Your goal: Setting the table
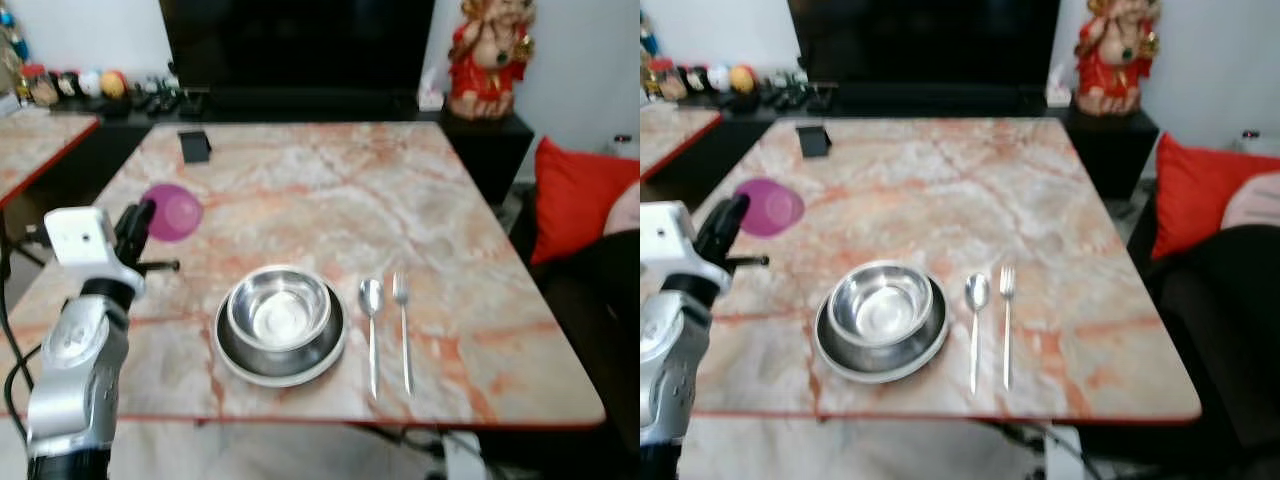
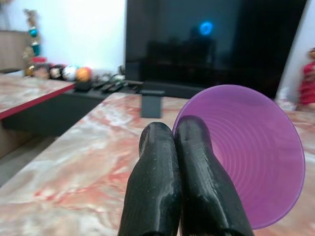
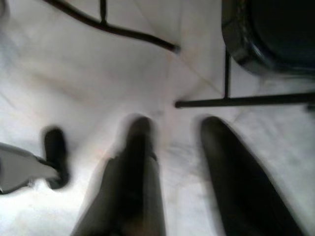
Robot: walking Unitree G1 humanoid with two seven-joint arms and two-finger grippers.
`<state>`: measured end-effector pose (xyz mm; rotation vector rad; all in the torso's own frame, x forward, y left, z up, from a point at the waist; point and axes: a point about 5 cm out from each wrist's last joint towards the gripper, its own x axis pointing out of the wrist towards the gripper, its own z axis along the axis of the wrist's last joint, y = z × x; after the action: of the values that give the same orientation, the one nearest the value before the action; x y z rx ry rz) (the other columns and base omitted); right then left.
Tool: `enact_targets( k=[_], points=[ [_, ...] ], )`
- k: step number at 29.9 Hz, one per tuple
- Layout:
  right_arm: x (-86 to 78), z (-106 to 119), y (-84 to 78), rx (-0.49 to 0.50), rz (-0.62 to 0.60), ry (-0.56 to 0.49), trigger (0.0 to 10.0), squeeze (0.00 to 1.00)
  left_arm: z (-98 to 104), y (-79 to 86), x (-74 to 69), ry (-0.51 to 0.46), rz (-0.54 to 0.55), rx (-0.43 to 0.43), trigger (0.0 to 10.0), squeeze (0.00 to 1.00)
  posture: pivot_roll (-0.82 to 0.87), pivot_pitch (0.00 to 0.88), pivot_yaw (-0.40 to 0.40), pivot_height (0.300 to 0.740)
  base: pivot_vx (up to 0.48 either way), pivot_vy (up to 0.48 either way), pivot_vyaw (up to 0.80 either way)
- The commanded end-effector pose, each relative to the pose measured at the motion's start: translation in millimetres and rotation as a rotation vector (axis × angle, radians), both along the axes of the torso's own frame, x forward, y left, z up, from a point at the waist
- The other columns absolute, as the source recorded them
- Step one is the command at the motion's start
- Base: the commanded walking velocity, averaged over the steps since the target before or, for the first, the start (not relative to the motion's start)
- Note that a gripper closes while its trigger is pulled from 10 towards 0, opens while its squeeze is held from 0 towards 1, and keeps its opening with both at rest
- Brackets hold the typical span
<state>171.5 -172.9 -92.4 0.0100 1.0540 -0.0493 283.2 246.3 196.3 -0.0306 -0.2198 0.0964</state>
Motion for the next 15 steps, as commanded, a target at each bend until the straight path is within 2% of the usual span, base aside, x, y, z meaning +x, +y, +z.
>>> enact_targets(
  k=[1,3,5,8,9,11,13,15],
  points=[
    [-2.1,0.1,-10.1,-0.023,-0.009,0.006,10.0,0.0,7.3,-2.3,3.5,-0.011,-0.018,-0.03,10.0,0.0,-0.03,0.0,0.001,0.707,0.0,0.0,0.0],
    [-1.9,0.1,-10.0,-0.023,-0.008,0.006,10.0,0.0,10.4,1.9,6.0,-0.007,-0.018,-0.063,10.0,0.0,-0.02,0.0,0.001,0.707,0.0,0.0,0.0],
    [-1.3,0.3,-9.7,-0.027,0.005,0.006,10.0,0.0,13.4,10.3,10.5,0.024,0.004,-0.047,10.0,0.0,-0.03,0.0,0.004,0.707,0.0,0.0,0.0],
    [-0.9,0.4,-8.7,-0.025,0.009,0.006,10.0,0.0,20.1,24.5,19.9,0.082,0.023,-0.095,10.0,0.0,-0.03,0.0,0.014,0.707,0.0,0.0,0.0],
    [-0.9,0.4,-8.7,-0.025,0.009,0.006,10.0,0.0,20.1,24.5,19.9,0.082,0.023,-0.095,10.0,0.0,-0.03,0.0,0.014,0.707,0.0,0.0,0.0],
    [-0.8,0.4,-8.2,-0.023,0.007,0.006,10.0,0.0,22.6,31.8,24.3,0.13,0.045,-0.089,10.0,0.0,-0.03,0.0,0.018,0.707,0.0,0.0,0.0],
    [-1.1,0.2,-7.8,-0.022,0.008,0.008,10.0,0.0,23.9,39.5,28.4,0.218,0.056,-0.075,10.0,0.0,-0.03,0.0,0.023,0.707,0.0,0.0,0.0],
    [-1.4,0.1,-7.6,-0.022,0.008,0.01,10.0,0.0,24.1,40.9,29.7,0.268,0.039,-0.098,10.0,0.0,-0.03,0.0,0.025,0.707,0.0,0.0,0.0]
  ],
)
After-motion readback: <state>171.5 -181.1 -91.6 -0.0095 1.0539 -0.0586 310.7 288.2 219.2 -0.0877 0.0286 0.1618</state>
